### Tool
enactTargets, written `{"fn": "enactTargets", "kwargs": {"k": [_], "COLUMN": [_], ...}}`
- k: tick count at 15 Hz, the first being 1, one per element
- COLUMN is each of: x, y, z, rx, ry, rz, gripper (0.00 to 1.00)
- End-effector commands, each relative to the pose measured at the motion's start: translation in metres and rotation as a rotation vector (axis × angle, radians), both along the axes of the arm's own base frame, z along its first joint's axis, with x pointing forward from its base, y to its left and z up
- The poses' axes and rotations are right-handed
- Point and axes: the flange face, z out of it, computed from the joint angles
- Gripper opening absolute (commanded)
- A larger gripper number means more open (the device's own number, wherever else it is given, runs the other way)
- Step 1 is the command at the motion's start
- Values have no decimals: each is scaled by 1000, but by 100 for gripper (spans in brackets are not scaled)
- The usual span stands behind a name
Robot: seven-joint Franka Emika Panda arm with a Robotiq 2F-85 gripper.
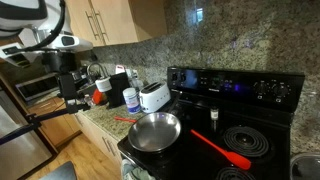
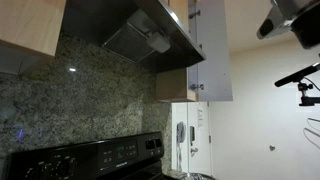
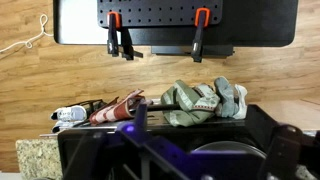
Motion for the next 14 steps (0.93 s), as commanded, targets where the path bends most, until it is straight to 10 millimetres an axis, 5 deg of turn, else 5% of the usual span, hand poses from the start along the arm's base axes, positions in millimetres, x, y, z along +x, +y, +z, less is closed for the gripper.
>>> {"fn": "enactTargets", "kwargs": {"k": [1, 5, 11, 14], "x": [0, -7, -68, -103], "y": [0, 32, 89, 97], "z": [0, 12, 71, 102], "rx": [0, -24, -102, -147], "ry": [1, -4, -143, -237], "rz": [0, 29, -4, -91], "gripper": [100, 100, 100, 100]}}
